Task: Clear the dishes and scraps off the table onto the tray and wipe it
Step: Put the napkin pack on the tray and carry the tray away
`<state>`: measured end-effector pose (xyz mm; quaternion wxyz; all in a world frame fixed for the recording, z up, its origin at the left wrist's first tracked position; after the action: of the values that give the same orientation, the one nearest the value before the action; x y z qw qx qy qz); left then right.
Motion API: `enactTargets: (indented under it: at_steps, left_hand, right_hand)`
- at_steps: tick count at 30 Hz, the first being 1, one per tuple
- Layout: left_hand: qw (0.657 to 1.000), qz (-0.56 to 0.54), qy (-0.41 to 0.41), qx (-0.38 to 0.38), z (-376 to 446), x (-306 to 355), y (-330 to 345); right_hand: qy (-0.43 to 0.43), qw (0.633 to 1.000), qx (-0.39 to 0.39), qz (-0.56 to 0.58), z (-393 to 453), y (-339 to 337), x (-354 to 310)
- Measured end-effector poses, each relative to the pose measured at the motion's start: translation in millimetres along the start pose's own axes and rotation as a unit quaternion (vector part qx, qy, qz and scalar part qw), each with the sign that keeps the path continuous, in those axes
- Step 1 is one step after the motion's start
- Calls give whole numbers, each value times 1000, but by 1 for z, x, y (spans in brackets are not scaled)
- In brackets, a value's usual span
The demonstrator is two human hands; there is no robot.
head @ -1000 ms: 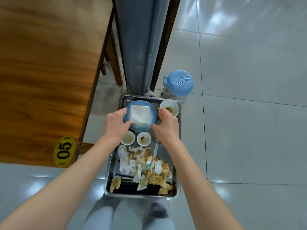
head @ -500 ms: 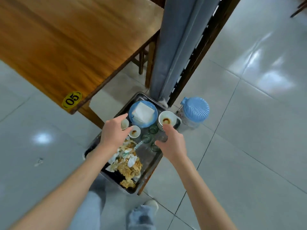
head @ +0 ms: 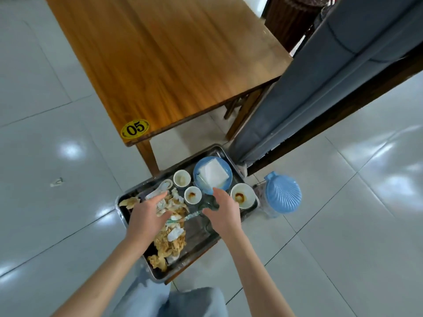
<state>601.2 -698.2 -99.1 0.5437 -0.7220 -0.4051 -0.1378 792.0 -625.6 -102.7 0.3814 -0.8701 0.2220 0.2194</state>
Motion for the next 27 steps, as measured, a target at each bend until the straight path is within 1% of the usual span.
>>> enactTargets:
  at_steps: [4,7,10,13,15,18,21,24,26,27]
  left_hand:
    - [998,-36,-44,13,3,-6,1]
    - [994,-67,-79,41,9,-5,3]
    - [987,-77,-109,85,21,-5,5]
    - [973,-100,-153,143,34,-11,10]
    - [964,-109,-180,165,44,-18,22]
    - [958,-99,-208,173,52,-31,44]
    - [946,-120,-240,185,53,-49,64]
    - [937,-134,-277,162,52,-71,84]
    - [934,-132,-292,160,51,-84,92]
    - [930,-131,-298,171,50,-91,94]
  right_hand:
    - [-17,999,-14,-32,17,-11,-7]
    - [-43,997,-32,-60,36,-26,-13]
    - [-64,992,-61,-87,65,-41,-16]
    - [-101,981,-97,-131,97,-49,-21]
    - [-122,976,-105,-149,117,-54,-19]
    - [-136,970,-110,-171,146,-54,-10]
    - [-134,967,-122,-181,172,-44,2]
    - [-125,965,-132,-189,191,-29,18]
    - [-117,965,-125,-197,204,-21,28]
    - [-113,966,-116,-201,210,-19,33]
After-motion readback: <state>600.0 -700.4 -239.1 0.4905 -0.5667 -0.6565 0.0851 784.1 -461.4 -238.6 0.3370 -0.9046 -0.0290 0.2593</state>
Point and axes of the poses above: each hand's wrist, its own z-axis towards the middle knuckle, its own y-axis out of the palm, x = y × z, the point moved 7 cm from there along z, towards the middle knuckle, and after that the axes turned 8 degrees about -x, right-handed, at the moved point
